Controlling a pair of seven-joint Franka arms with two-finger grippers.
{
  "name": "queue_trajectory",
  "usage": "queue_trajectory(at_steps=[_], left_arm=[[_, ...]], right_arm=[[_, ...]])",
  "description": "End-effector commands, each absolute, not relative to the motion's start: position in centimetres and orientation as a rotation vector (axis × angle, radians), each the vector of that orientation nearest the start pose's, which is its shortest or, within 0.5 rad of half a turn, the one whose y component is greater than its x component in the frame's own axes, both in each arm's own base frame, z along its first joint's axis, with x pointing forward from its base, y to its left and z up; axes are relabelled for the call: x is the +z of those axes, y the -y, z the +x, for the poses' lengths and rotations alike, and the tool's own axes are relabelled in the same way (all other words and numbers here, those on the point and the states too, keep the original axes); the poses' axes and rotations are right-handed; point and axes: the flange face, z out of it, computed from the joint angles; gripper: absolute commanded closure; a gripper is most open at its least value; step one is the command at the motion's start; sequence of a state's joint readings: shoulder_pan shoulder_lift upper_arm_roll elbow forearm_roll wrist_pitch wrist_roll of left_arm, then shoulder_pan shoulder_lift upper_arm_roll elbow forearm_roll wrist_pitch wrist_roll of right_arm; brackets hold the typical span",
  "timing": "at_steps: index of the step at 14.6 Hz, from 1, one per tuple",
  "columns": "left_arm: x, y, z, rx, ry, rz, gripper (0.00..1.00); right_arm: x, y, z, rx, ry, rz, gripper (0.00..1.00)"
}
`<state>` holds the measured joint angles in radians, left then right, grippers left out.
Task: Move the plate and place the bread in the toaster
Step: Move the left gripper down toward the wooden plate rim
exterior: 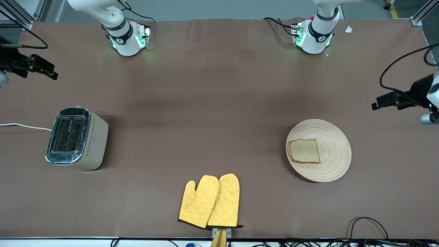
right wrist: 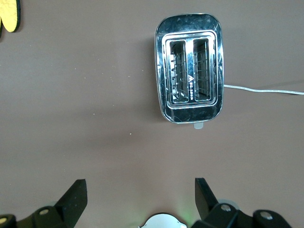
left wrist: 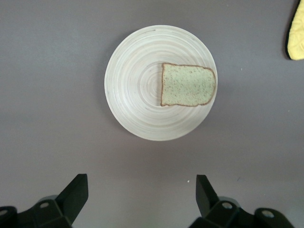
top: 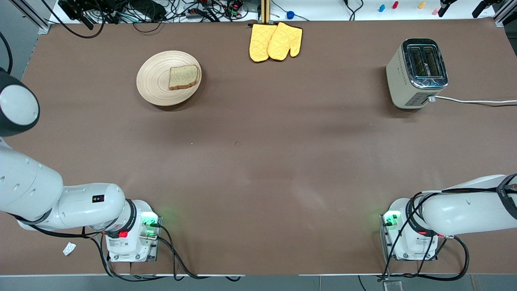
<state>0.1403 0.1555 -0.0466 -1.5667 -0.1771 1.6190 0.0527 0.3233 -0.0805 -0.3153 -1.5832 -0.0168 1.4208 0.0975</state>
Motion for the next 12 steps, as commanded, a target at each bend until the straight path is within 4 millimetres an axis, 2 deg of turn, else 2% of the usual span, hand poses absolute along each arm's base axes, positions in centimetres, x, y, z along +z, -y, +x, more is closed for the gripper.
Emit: queue_trajectory(at_steps=[1, 3, 6, 8, 10, 12], left_arm=[[51.0, -8.2, 61.8, 0.123, 0.063, -3.419, 0.00], [47.1, -12.0, 62.7, 0.113, 0.003, -3.513, 0.00], [41.2, -15.6, 63.7, 0.071, -0.118, -3.620, 0.00], [36.1, -18.1, 63.9, 0.025, -0.171, -3.746, 0.00], [31.2, -19.5, 63.7, 0.007, -0.215, -3.837, 0.01], [26.5, -20.4, 63.3, -0.002, -0.227, -3.918, 0.06]], right_arm=[[65.0, 0.9, 51.1, 0.140, -0.155, -3.129, 0.00], [64.9, 0.9, 51.1, 0.142, -0.146, -3.129, 0.00], [64.5, 2.1, 51.0, 0.159, -0.174, -3.124, 0.00], [64.4, 2.1, 51.0, 0.166, -0.176, -3.122, 0.00], [64.5, 2.1, 50.9, 0.164, -0.171, -3.120, 0.00], [64.5, 2.1, 50.9, 0.166, -0.170, -3.120, 0.00]])
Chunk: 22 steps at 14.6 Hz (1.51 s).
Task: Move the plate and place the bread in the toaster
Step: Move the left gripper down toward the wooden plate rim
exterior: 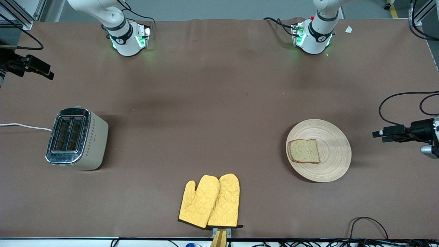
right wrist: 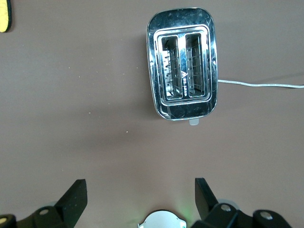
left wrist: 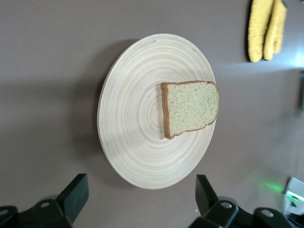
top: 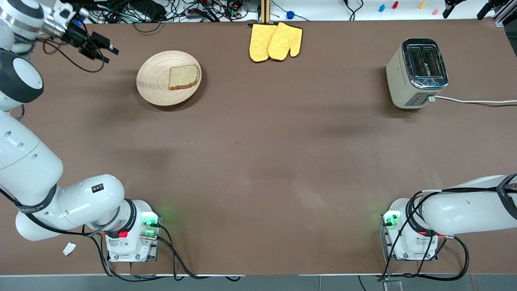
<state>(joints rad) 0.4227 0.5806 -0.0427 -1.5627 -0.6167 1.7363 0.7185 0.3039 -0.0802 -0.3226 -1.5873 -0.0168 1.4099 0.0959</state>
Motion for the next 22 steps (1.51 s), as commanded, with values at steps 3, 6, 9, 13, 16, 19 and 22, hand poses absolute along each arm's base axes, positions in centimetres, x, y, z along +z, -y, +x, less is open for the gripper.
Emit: queue_trajectory(at_steps=[3, 6, 9, 13, 16, 19, 22], left_arm=[[21.7, -21.0, 62.6, -0.014, 0.139, 2.296, 0.15], [18.9, -20.5, 62.3, -0.029, 0.126, 2.255, 0.29], [16.8, -20.0, 62.1, -0.013, 0.127, 2.209, 0.39], [15.6, -19.7, 62.2, -0.003, 0.105, 2.206, 0.46], [14.8, -19.5, 62.2, 0.004, 0.081, 2.192, 0.52], [14.2, -19.2, 62.3, 0.008, 0.067, 2.178, 0.59], [13.8, -19.2, 62.7, 0.019, 0.062, 2.172, 0.68]], right_arm=[[64.5, 2.1, 50.9, 0.166, -0.170, -3.120, 0.00], [64.4, 2.0, 51.0, 0.168, -0.171, -3.121, 0.00], [64.4, 2.0, 50.9, 0.171, -0.171, -3.121, 0.00], [64.5, 2.0, 50.8, 0.176, -0.168, -3.119, 0.00], [64.4, 1.9, 50.9, 0.180, -0.168, -3.119, 0.00], [64.4, 2.0, 50.9, 0.180, -0.170, -3.119, 0.00], [64.2, 2.4, 50.8, 0.185, -0.177, -3.117, 0.00]])
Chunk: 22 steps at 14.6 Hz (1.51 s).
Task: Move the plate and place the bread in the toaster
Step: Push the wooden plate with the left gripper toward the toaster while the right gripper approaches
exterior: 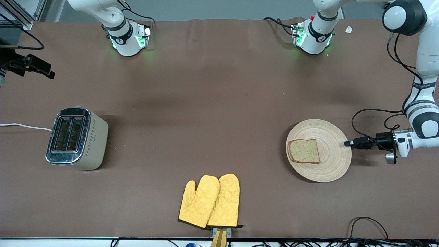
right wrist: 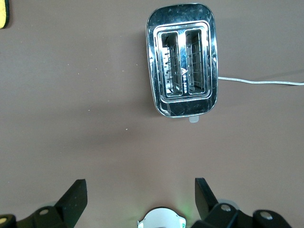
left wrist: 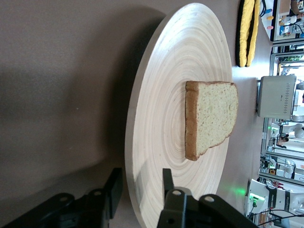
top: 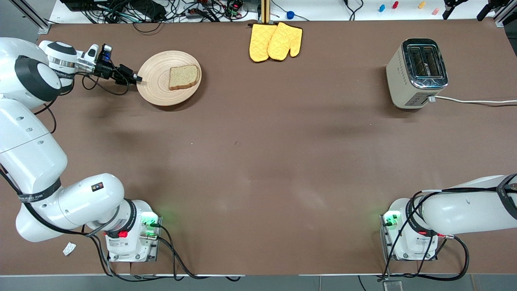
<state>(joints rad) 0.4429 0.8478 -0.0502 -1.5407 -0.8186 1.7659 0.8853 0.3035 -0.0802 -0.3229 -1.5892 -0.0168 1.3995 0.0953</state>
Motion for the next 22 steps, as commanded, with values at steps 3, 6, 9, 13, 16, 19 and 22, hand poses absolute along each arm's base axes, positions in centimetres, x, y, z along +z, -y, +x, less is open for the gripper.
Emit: queue_trajectory(at_steps=[3, 6, 9, 13, 16, 19, 22], left_arm=[[13.8, -19.1, 62.7, 0.021, 0.064, 2.170, 0.80], [14.1, -18.5, 62.9, 0.017, 0.077, 2.164, 0.96], [15.7, -14.3, 64.4, 0.011, 0.128, 2.106, 1.00], [18.1, -4.1, 66.6, 0.023, 0.238, 1.970, 1.00], [19.3, 2.7, 66.6, -0.012, 0.161, 1.985, 1.00], [19.8, 10.0, 65.7, -0.012, 0.112, 2.005, 1.00], [19.0, 17.1, 63.2, 0.019, -0.006, 1.997, 1.00]], right_arm=[[64.3, 2.2, 50.8, 0.180, -0.170, -3.118, 0.00], [64.1, 1.9, 50.9, 0.190, -0.174, -3.105, 0.00], [62.0, 0.9, 52.1, 0.234, -0.174, -3.066, 0.00], [54.2, -4.7, 56.6, 0.351, -0.096, -3.031, 0.00], [48.9, -8.1, 58.9, 0.363, -0.086, -2.984, 0.00], [42.7, -8.9, 59.5, 0.329, -0.203, -2.839, 0.00], [38.3, -12.0, 59.6, 0.219, -0.211, -2.846, 0.00]])
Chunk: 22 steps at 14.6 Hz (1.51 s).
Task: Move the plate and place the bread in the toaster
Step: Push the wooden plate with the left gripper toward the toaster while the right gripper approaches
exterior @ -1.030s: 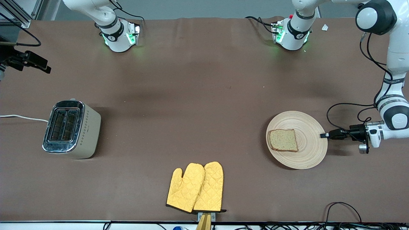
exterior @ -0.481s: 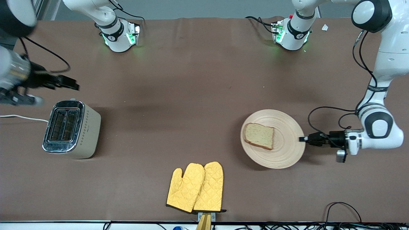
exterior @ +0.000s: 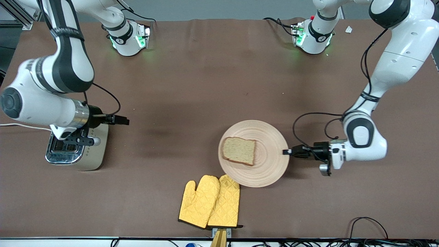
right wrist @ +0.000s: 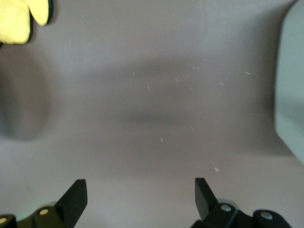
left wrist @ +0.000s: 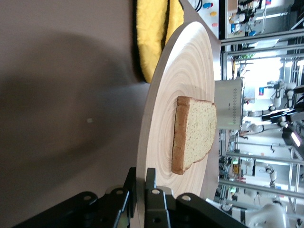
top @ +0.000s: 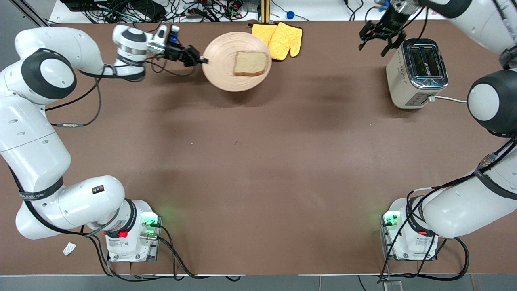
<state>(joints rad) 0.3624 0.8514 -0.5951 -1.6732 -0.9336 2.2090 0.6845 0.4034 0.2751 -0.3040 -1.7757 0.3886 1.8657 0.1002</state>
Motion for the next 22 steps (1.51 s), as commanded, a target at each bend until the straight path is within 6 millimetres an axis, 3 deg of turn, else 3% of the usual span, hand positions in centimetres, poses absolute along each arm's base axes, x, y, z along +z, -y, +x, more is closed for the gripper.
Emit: queue_trajectory(at_steps=[1, 4, 7, 9, 11, 12, 14, 15, 16, 18, 19, 22], left_arm=[[18.7, 19.2, 62.4, 0.035, -0.032, 2.016, 1.00], [17.1, 24.9, 60.3, 0.014, -0.015, 2.047, 1.00], [16.5, 29.0, 58.1, -0.009, -0.052, 2.045, 1.00], [15.7, 30.4, 56.7, -0.004, -0.037, 2.077, 1.00], [14.7, 31.0, 56.0, -0.018, -0.021, 2.079, 0.99], [14.4, 31.1, 55.9, -0.023, -0.028, 2.075, 0.98], [13.7, 32.0, 55.1, -0.009, -0.033, 2.064, 0.93], [13.5, 31.9, 55.1, 0.013, -0.034, 2.053, 0.84], [13.5, 31.9, 55.0, 0.026, -0.036, 2.044, 0.65], [13.5, 31.3, 55.3, 0.037, -0.048, 2.045, 0.42], [13.8, 30.3, 56.0, 0.057, -0.063, 2.048, 0.04], [15.4, 25.2, 59.1, 0.135, -0.147, 2.048, 0.00]], right_arm=[[36.7, -12.4, 59.8, 0.175, -0.222, -2.858, 0.00], [34.1, -13.5, 60.4, 0.155, -0.267, -2.830, 0.00], [31.9, -14.4, 61.0, 0.112, -0.320, -2.786, 0.00], [29.4, -14.4, 61.4, 0.079, -0.278, -2.820, 0.00], [28.5, -14.7, 60.6, 0.097, -0.249, -2.830, 0.00], [28.2, -15.4, 60.2, 0.098, -0.238, -2.833, 0.00], [27.0, -18.7, 58.7, 0.041, -0.189, -2.856, 0.00], [26.8, -19.7, 58.3, 0.018, -0.184, -2.862, 0.00], [26.6, -20.1, 58.2, 0.019, -0.199, -2.863, 0.00], [26.5, -22.4, 57.4, 0.030, -0.202, -2.860, 0.04], [26.6, -23.2, 57.2, 0.034, -0.244, -2.856, 0.10], [26.6, -25.0, 56.5, 0.040, -0.257, -2.857, 0.23]])
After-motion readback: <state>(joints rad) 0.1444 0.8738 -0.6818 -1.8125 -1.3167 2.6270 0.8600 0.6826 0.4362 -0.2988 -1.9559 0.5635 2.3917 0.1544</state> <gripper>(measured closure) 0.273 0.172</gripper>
